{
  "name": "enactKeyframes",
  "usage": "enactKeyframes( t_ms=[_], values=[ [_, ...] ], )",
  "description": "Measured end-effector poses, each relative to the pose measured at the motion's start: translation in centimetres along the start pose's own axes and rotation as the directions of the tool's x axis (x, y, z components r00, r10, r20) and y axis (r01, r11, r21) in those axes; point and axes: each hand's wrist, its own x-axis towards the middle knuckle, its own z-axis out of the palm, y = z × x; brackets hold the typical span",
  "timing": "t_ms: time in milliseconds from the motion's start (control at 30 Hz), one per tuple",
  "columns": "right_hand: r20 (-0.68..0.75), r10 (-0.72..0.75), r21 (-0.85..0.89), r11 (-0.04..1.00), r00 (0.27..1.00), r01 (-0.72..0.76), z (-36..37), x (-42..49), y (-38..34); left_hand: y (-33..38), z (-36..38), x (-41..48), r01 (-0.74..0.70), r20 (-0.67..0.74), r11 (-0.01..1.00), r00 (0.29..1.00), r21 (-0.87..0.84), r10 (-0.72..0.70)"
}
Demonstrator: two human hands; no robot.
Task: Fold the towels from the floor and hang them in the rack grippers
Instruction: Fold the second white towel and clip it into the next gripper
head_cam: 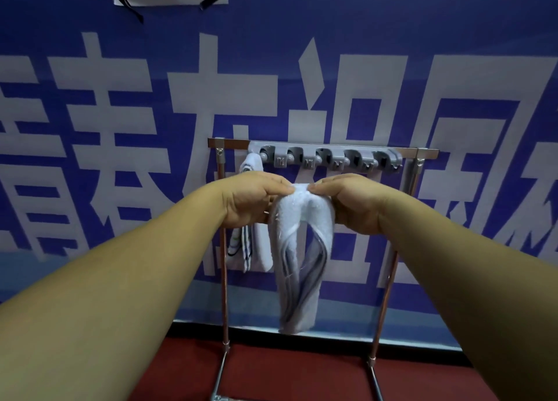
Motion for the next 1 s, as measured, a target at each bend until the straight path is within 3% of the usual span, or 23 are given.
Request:
enactKeyframes(
  t_ms=[100, 233, 367, 433, 533, 667, 833, 1000],
  values=[
    [-0.065, -0.024, -0.030, 0.999, 0.998, 0.022, -0.3, 2.9, -0.7, 0.5, -1.1, 2.5, 0.000, -0.062, 0.997, 0.998, 0.081, 0.005],
    [-0.083, -0.069, -0.227, 0.973, 0.994, 0.048, -1.1, 7.4, -1.6, 1.0, -2.5, 5.5, 0.037, -0.090, 0.965, 0.996, 0.259, -0.014],
    [-0.050, -0.114, -0.419, 0.904, 0.992, 0.083, -1.4, 10.8, -2.6, 0.8, -4.5, 7.9, 0.023, -0.119, 0.971, 0.993, 0.238, 0.006],
    [-0.001, -0.112, -0.510, 0.855, 0.994, 0.096, -1.5, 11.7, -2.6, 0.2, -5.4, 8.6, 0.033, -0.053, 0.980, 0.998, 0.198, -0.023],
    [0.040, -0.132, -0.476, 0.869, 0.990, 0.135, -1.7, 12.6, -1.8, -1.1, -6.0, 9.8, 0.035, 0.046, 0.988, 0.998, 0.152, -0.042],
    [0.037, -0.141, -0.361, 0.921, 0.989, 0.144, -1.8, 13.6, -0.9, -1.2, -6.1, 11.2, -0.033, -0.029, 0.999, 0.999, 0.020, 0.034],
    [-0.025, -0.215, -0.321, 0.927, 0.976, 0.196, -2.1, 14.7, -0.9, -0.9, -6.4, 12.2, -0.026, -0.027, 0.997, 0.999, 0.075, 0.028],
    [-0.145, -0.335, -0.499, 0.837, 0.931, 0.224, -2.3, 16.2, -1.9, 0.4, -7.6, 12.6, -0.037, -0.046, 0.976, 0.998, 0.213, 0.048]
  ],
)
